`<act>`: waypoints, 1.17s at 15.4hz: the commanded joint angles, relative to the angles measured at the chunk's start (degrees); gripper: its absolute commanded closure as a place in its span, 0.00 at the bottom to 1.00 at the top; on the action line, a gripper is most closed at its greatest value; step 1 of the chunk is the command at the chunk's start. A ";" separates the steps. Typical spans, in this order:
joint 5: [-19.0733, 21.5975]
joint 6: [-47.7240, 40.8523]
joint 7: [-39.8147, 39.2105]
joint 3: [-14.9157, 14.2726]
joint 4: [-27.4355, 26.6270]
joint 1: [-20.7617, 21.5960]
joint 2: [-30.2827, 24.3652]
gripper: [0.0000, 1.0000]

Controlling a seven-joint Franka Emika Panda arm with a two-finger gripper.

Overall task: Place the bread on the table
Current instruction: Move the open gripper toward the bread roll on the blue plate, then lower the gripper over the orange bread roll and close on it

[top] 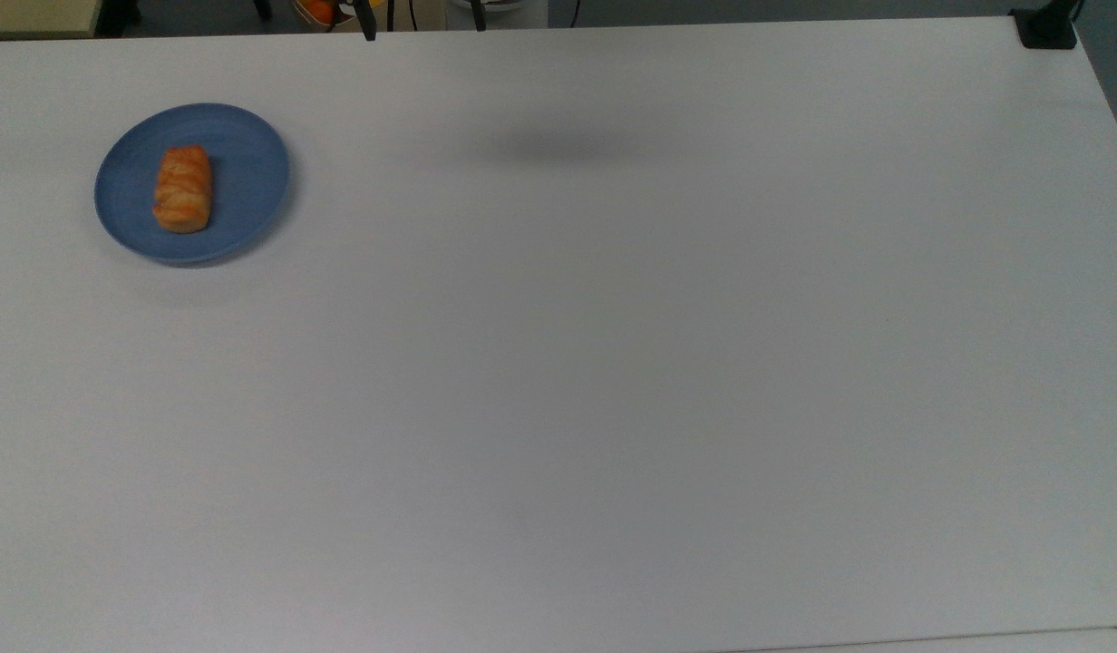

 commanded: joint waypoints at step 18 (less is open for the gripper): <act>-7.31 -1.33 -29.22 -14.42 -1.00 -5.08 2.66 0.00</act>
